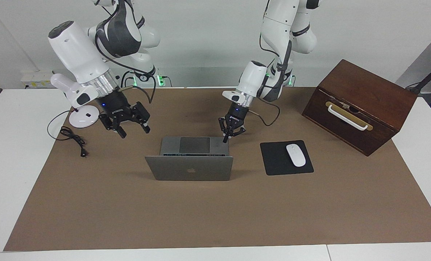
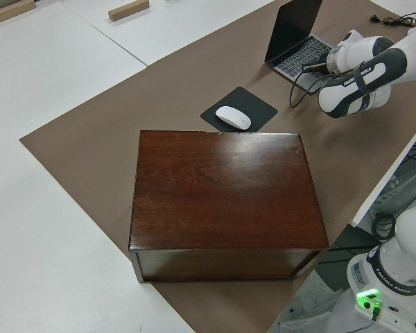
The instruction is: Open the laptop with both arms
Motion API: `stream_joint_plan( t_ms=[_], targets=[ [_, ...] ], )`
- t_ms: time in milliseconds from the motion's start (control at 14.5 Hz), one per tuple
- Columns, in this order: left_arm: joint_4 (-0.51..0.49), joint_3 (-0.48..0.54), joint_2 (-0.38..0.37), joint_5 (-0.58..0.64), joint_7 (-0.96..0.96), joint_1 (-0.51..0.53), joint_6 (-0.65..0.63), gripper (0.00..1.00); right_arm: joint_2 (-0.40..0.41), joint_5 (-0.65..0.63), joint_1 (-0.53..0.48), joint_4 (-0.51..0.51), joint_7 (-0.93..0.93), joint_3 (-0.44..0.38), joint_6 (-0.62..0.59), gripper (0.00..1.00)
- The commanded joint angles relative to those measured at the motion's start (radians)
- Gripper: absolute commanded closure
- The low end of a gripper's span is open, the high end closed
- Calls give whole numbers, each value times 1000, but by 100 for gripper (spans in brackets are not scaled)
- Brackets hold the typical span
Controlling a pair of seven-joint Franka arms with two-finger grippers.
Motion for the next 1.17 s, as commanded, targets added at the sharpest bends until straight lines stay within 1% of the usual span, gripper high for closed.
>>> stream_joint_plan(
  t_ms=[0,207,413,551,620,757,895,1101],
  targets=[
    [47,-4,-86,-11,0,49,-188,100,-65,-146,-17,3,-25,10,-123,0],
    [142,-4,-148,-11,0,98,-419,100,-134,-227,-20,2,-38,-13,-225,0],
    [225,-4,-200,-10,0,153,-625,100,-204,-237,-55,-29,-66,-13,-297,0],
    [274,-4,-250,1,4,210,-781,100,-221,-237,-61,-49,-61,-14,-299,0],
    [310,-4,-275,6,12,246,-878,100,-235,-237,-67,-76,-58,-14,-296,0],
    [378,-4,-315,50,24,314,-1044,100,-255,-236,-76,-101,-55,-14,-292,0],
    [433,-4,-335,94,35,374,-1173,100,-264,-234,-78,-109,-32,-14,-293,0],
    [483,-3,-359,96,50,452,-1303,100,-263,-236,-78,-109,-2,-14,-292,0]
  ],
)
